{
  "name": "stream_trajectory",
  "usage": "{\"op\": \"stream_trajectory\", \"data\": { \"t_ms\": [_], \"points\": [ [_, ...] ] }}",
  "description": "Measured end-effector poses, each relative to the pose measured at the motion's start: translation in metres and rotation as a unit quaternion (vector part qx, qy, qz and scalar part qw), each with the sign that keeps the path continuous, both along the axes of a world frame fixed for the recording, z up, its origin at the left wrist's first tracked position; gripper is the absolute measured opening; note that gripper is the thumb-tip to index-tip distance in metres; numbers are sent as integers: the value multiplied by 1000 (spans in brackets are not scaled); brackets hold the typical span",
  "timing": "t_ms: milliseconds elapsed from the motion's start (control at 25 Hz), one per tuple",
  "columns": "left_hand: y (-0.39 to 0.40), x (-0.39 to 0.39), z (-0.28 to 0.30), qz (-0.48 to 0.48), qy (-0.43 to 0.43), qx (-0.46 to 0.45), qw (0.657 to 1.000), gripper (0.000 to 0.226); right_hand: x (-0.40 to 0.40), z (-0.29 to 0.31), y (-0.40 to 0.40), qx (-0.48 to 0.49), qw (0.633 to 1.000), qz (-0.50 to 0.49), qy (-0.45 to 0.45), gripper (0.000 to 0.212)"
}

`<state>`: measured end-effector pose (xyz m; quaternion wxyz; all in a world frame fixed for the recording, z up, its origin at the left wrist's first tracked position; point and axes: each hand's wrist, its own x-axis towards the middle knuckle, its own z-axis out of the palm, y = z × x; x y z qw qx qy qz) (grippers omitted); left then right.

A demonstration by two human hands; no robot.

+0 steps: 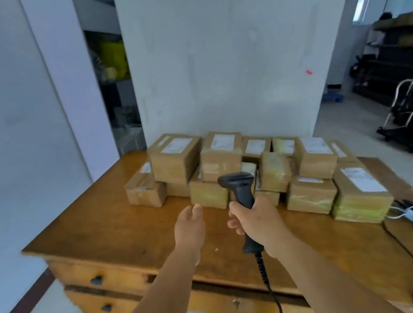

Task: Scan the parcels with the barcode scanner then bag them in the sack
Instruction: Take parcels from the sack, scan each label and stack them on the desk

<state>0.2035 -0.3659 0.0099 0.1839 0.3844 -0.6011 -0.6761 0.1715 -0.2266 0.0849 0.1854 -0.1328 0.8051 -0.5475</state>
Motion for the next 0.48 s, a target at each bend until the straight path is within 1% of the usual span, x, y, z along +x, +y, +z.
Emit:
{"op": "stream_trajectory", "data": {
  "t_ms": [160, 280, 400, 480],
  "points": [
    [18, -76, 34, 0, 6, -14, 1000, 54, -67, 38, 25, -15, 1000, 3, 5, 31],
    [14, -109, 55, 0, -6, -76, 997, 57, -104, 57, 24, -36, 999, 13, 7, 23],
    [-1, -129, 64, 5, -17, -119, 993, 61, -128, 70, 12, -54, 998, 12, -33, 18],
    [-17, -143, 66, 11, -22, -129, 991, 62, -143, 81, 1, -74, 995, 21, -70, 16]
  ]
}}
